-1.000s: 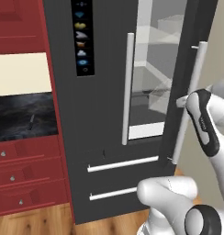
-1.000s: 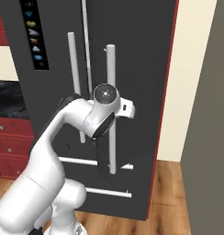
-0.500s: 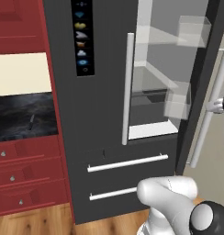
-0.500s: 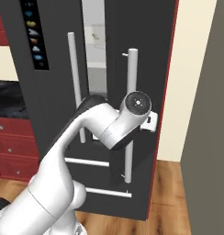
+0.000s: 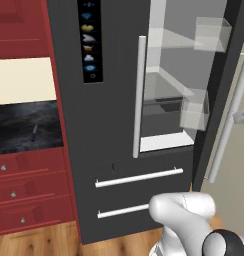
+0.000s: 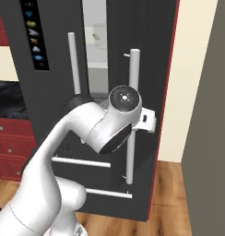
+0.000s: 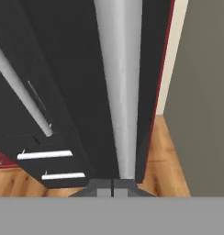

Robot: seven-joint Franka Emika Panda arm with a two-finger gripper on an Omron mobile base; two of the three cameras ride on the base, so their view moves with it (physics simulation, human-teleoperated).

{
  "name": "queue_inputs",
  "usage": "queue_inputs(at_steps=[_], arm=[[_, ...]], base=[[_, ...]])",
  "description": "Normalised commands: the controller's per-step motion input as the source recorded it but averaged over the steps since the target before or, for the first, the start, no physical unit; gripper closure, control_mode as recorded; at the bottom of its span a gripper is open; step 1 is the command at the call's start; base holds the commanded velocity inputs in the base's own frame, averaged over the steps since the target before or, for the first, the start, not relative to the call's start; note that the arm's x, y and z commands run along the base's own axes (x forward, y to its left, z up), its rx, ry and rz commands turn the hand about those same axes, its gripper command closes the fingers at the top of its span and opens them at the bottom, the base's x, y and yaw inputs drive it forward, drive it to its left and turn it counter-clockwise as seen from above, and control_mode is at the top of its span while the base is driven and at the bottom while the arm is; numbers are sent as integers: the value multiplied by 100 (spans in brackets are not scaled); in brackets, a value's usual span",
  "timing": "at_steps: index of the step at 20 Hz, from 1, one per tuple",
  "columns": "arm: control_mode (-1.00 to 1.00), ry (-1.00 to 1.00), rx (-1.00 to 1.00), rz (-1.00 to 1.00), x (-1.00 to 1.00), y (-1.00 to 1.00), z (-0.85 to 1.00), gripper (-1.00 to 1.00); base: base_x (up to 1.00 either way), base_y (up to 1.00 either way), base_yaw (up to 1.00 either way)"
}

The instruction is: Retrieve the butter from the fridge and place it on a plate on the dining table. Then retrieve the butter knife by the fridge and place it near the plate.

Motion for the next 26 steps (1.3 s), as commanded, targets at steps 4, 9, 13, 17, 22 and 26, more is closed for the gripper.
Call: queue_inputs(at_steps=[4,9,13,17,22,26], arm=[[-100,0,-27,-8,-74,67,39,-100],[-100,5,-36,-3,-37,79,47,-100],[-100,20,-32,-5,1,77,16,-100],[-100,8,-24,-1,5,50,1,-100],[-100,14,-10,0,14,20,0,-100],[-100,23,-12,0,46,19,0,-100]], base=[[0,0,0],[0,0,0],[0,0,0],[0,0,0],[0,0,0],[0,0,0]])
